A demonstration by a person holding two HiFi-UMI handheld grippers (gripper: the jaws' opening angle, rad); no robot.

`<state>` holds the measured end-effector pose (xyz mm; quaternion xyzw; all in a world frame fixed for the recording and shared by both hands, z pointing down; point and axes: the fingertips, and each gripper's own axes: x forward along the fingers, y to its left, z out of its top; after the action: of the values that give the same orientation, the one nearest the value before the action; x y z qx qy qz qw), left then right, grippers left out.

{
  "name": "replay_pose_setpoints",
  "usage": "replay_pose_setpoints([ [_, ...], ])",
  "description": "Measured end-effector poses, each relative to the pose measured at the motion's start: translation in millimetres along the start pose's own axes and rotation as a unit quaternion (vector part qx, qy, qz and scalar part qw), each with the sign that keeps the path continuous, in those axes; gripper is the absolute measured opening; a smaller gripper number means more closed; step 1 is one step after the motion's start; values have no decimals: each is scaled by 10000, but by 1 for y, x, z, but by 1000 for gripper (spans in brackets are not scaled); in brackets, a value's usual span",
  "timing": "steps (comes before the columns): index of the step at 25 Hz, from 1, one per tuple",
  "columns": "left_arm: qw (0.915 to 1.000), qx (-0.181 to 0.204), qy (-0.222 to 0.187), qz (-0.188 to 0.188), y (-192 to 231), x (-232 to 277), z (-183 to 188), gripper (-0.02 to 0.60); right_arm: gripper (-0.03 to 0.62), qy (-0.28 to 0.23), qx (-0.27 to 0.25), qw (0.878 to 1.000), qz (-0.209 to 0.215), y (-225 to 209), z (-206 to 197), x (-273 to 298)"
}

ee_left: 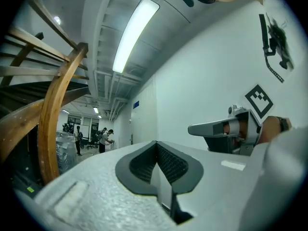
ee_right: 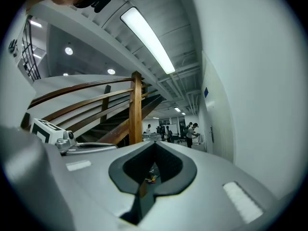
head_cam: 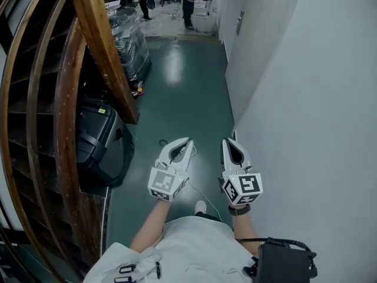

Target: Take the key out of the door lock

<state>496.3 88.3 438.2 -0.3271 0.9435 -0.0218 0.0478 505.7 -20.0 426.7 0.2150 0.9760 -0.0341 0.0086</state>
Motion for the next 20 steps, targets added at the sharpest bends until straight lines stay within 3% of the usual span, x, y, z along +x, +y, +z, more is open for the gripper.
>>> replay_pose_setpoints([
  [4, 9998, -116, 162, 27, 3, 45, -13, 2, 2, 21, -19, 9997, 245, -37, 0, 44],
  [9, 9975, -217, 421, 532, 44, 71, -42, 0, 2, 333, 319, 9973, 575, -48, -35, 98],
  [14, 9948, -371, 440, 839, 109, 108, -68, 0, 2, 491, 316, 9945, 875, -45, -61, 167],
  [20, 9972, -372, 177, 626, 208, 179, -64, 0, 3, 509, 144, 9963, 677, -72, -54, 291],
])
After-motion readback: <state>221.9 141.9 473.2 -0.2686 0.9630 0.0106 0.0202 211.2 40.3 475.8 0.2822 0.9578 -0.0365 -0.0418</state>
